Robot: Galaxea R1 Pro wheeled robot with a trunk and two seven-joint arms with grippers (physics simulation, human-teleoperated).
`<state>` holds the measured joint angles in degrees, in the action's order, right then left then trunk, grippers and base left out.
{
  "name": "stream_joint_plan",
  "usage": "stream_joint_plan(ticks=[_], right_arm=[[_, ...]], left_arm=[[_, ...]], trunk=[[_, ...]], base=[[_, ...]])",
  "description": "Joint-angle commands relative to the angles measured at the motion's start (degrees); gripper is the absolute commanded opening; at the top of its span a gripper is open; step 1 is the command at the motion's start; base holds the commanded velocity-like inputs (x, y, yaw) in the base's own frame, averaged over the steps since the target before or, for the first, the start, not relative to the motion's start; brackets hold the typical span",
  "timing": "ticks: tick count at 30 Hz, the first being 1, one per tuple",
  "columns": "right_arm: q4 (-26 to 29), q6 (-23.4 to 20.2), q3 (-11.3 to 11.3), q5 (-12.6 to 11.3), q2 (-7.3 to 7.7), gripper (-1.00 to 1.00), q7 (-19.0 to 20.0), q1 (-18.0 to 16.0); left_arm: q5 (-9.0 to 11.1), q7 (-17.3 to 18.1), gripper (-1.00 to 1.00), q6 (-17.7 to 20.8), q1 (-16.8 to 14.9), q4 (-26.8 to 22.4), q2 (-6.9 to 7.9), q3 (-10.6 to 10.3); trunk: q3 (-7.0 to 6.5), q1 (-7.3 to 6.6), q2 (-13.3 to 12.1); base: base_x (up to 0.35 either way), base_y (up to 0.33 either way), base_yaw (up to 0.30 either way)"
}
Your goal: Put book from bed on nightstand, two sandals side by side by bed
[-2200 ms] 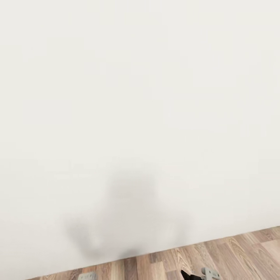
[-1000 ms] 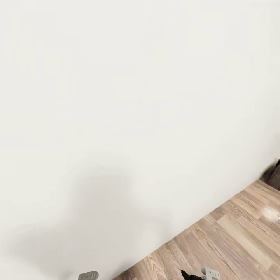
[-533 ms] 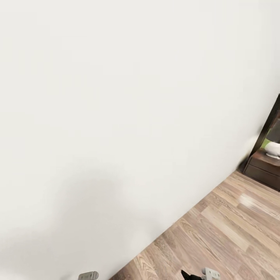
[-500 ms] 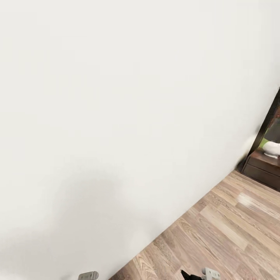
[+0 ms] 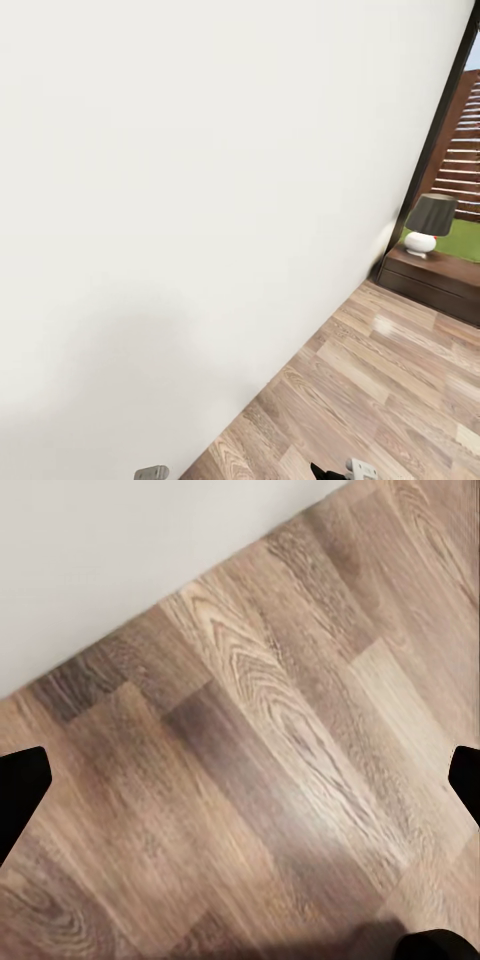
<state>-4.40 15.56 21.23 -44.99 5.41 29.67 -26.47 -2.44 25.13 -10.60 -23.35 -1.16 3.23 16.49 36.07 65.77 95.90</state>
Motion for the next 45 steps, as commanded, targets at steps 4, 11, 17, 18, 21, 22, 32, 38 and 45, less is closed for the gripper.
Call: stream_joint_plan(ticks=[4, 11, 17, 18, 21, 22, 32, 38, 45], right_arm=[[-0.26, 0.26, 0.48, -0.54, -0.03, 1.0, 0.4, -0.12], [-0.26, 0.26, 0.48, -0.54, -0.03, 1.0, 0.39, -0.13], [-0.26, 0.26, 0.48, -0.54, -0.04, 1.0, 0.39, -0.13], [-0.26, 0.26, 0.48, -0.54, -0.02, 1.0, 0.39, -0.15], [-0.26, 0.26, 0.48, -0.54, 0.01, 1.0, 0.39, -0.16], [-0.26, 0.26, 0.48, -0.54, -0.01, 1.0, 0.39, -0.13], [-0.26, 0.26, 0.48, -0.54, -0.03, 1.0, 0.41, -0.13], [-0.26, 0.26, 0.48, -0.54, -0.01, 1.0, 0.4, -0.11], [-0.26, 0.26, 0.48, -0.54, -0.04, 1.0, 0.39, -0.14]], left_arm=[[-0.25, 0.18, 1.0, -0.19, -0.03, 0.09, 0.02, 0.3], [-0.26, 0.18, 1.0, -0.18, -0.03, 0.08, 0.02, 0.3], [-0.28, 0.18, 1.0, -0.2, -0.03, 0.07, 0.02, 0.3], [-0.24, 0.18, 1.0, -0.2, -0.02, 0.05, 0.02, 0.3], [-0.27, 0.18, 1.0, -0.21, -0.03, 0.07, 0.02, 0.3], [-0.28, 0.18, 1.0, -0.19, -0.03, 0.07, 0.02, 0.3], [-0.29, 0.18, 1.0, -0.19, -0.03, 0.09, 0.02, 0.3], [-0.28, 0.18, 1.0, -0.17, -0.03, 0.09, 0.01, 0.3], [-0.27, 0.18, 1.0, -0.15, -0.03, 0.1, 0.0, 0.29]], trunk=[[0.06, 0.0, 0.03], [0.06, 0.0, 0.03], [0.06, 0.0, 0.03], [0.06, 0.0, 0.03], [0.06, 0.0, 0.03], [0.06, 0.0, 0.03], [0.06, 0.0, 0.03], [0.06, 0.0, 0.03], [0.06, 0.0, 0.03]], base=[[0.0, 0.0, -0.283], [0.0, 0.0, -0.283], [0.0, 0.0, -0.283], [0.0, 0.0, -0.283], [0.0, 0.0, -0.283], [0.0, 0.0, -0.283], [0.0, 0.0, -0.283], [0.0, 0.0, -0.283], [0.0, 0.0, -0.283]])
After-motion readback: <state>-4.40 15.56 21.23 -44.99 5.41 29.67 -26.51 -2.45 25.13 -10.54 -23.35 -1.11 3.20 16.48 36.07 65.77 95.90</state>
